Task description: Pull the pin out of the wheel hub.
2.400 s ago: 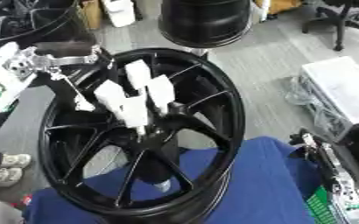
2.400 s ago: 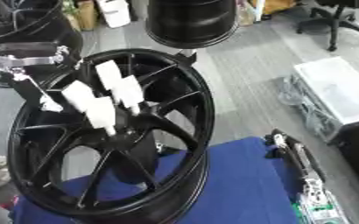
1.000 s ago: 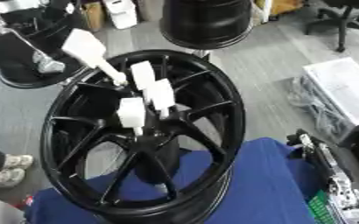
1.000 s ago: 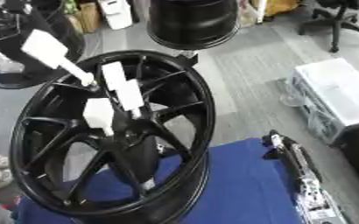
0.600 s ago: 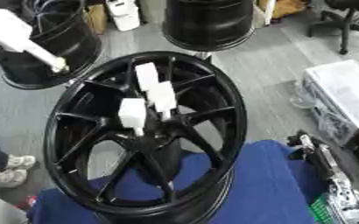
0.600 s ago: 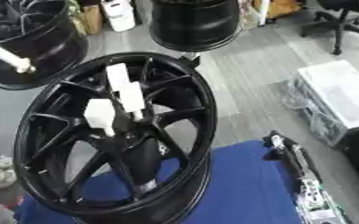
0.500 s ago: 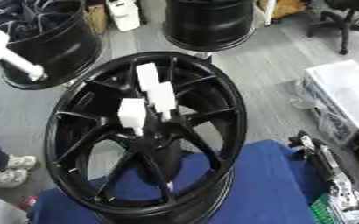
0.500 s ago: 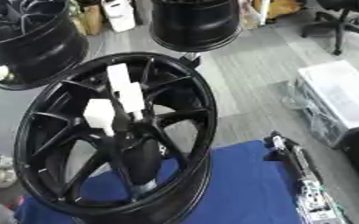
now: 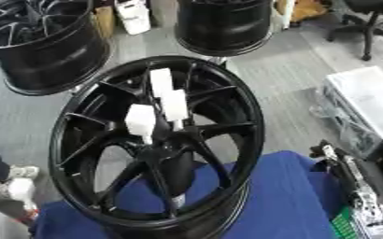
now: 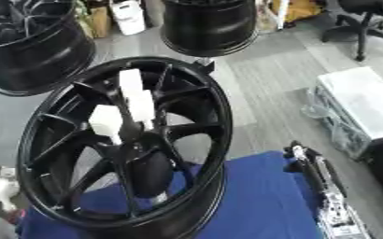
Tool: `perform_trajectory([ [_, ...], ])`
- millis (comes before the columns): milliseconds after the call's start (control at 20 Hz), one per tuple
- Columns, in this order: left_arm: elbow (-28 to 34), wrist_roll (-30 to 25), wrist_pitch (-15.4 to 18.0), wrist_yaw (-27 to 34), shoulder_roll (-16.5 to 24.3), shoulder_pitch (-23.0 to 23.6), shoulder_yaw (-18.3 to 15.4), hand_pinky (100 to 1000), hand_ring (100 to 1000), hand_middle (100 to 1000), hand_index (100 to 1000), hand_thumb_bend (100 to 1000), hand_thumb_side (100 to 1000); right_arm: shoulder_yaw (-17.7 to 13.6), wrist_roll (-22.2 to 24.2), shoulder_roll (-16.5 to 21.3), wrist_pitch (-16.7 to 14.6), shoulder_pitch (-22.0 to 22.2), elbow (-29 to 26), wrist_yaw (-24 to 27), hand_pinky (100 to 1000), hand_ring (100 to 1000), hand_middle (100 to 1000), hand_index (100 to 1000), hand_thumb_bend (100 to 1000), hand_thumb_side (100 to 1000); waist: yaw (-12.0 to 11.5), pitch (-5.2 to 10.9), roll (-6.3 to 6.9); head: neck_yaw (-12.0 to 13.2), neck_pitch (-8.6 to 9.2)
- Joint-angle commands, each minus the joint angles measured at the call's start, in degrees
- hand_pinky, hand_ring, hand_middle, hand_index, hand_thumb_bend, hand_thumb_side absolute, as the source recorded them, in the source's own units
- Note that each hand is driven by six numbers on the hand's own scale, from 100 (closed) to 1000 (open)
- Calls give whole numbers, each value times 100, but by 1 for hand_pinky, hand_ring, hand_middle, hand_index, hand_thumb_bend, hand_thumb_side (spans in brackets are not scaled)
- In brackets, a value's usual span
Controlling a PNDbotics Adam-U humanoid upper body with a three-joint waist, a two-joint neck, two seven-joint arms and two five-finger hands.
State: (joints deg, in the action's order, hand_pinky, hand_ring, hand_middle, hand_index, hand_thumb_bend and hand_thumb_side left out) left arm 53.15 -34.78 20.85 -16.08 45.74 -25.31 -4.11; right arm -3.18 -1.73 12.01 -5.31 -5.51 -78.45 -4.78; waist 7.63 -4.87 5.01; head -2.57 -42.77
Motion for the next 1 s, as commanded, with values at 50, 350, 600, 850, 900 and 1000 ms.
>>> perform_trajectory([
  [50, -268, 1020, -50, -310, -132, -132, -211, 782, 679, 779, 868, 836, 540, -21, 2, 65, -5, -57, -135, -4, 617, 485, 584, 672, 100, 871, 6, 54, -17, 4, -15],
  [350, 1409, 2263, -287, 1100, -974, 560, -808, 769, 593, 680, 804, 622, 612, -49, -23, 47, -4, -68, -151, 7, 618, 485, 584, 673, 100, 872, -71, 5, -54, -24, -39],
  [600, 3068, 2573, -1045, 1583, -2243, 1663, -1564, 752, 550, 617, 772, 557, 631, -84, -62, 22, -9, -124, -178, 38, 617, 484, 583, 672, 100, 867, -167, -76, -122, -44, 19],
  [850, 3359, 2944, -1788, 1369, -3221, 2035, -2036, 748, 532, 592, 754, 545, 650, -114, -94, -1, -1, -141, -182, 94, 616, 484, 583, 672, 100, 866, -245, -101, -208, 23, -22],
  [900, 3351, 2960, -1841, 1329, -3304, 2052, -2048, 747, 528, 588, 752, 639, 459, -119, -101, -5, 4, -144, -175, 109, 616, 484, 583, 672, 100, 866, -258, -100, -224, 37, -35],
  [1000, 3318, 2859, -1843, 1309, -3421, 2083, -1979, 747, 527, 585, 750, 539, 653, -118, -105, -8, 9, -143, -152, 123, 617, 484, 583, 672, 100, 866, -292, -84, -252, 84, -67],
])
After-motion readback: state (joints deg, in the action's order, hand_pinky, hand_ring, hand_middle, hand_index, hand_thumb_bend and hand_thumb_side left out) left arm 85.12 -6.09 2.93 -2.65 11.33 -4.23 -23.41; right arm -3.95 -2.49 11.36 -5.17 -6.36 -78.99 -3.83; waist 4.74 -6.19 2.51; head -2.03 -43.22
